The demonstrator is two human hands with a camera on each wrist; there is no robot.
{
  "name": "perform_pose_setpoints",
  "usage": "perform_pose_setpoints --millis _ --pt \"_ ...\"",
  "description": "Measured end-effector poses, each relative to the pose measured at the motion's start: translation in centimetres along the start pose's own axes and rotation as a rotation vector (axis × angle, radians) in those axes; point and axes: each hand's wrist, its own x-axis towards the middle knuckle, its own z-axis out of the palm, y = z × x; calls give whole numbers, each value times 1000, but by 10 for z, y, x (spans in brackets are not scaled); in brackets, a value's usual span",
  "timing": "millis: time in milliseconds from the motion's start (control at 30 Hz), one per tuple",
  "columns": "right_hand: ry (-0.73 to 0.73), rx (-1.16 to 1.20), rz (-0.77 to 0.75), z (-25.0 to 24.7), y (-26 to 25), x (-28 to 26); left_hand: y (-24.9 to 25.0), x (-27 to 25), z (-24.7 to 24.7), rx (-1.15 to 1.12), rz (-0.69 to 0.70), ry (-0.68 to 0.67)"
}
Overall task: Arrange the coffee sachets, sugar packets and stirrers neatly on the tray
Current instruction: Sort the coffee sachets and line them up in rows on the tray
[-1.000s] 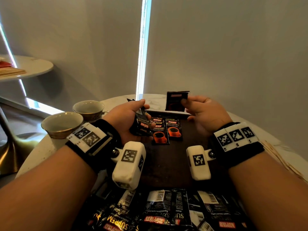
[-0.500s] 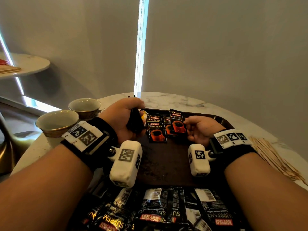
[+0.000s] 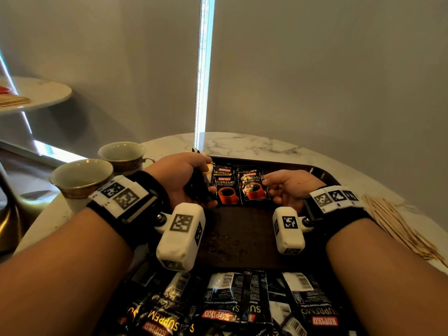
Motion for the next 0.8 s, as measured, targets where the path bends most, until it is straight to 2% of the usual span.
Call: perform_pose_setpoints --millis 300,800 --pt "32 -30 15 2 -2 -3 -3 0 1 56 -17 -11" --pt "41 -92 1 2 -3 -4 -5 1 3 26 -27 -28"
